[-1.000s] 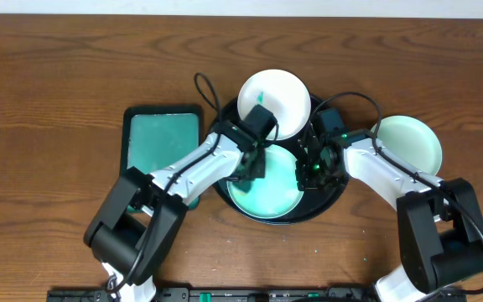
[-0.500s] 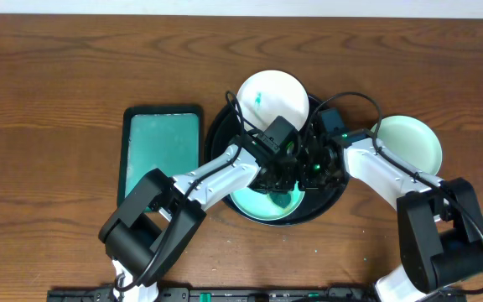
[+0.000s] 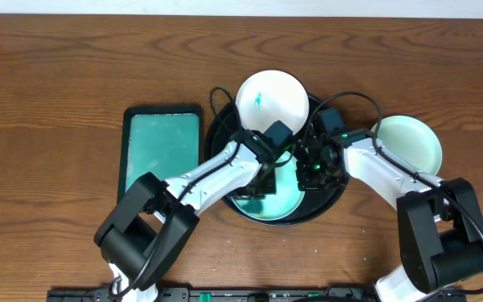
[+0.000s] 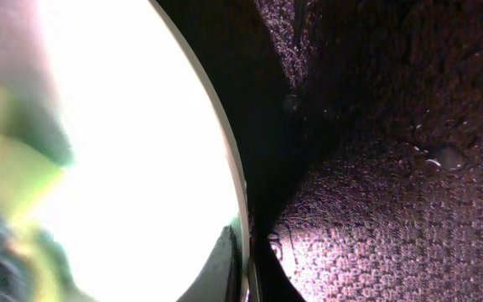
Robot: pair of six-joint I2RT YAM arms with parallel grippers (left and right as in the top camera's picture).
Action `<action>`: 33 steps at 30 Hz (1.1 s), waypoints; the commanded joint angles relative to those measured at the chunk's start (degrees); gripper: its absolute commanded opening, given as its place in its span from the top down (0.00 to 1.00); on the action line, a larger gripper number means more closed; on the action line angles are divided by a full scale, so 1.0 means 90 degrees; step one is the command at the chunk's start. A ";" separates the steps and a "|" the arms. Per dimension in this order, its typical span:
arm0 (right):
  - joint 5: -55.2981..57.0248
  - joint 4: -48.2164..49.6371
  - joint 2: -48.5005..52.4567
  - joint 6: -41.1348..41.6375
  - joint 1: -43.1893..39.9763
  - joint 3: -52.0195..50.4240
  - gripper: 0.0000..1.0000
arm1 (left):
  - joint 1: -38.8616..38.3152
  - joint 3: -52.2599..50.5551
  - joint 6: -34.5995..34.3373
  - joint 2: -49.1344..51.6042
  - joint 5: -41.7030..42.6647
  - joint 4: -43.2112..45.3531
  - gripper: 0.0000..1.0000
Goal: Clean dirty plates on tray and stack at the side
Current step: 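Scrub the pale green plate with the sponge in the left gripper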
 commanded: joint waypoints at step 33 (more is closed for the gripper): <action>0.0359 -0.0175 0.0221 -0.0109 0.0053 -0.0121 0.99 | 0.0005 -0.0075 0.1175 0.0301 0.2543 0.0719 0.92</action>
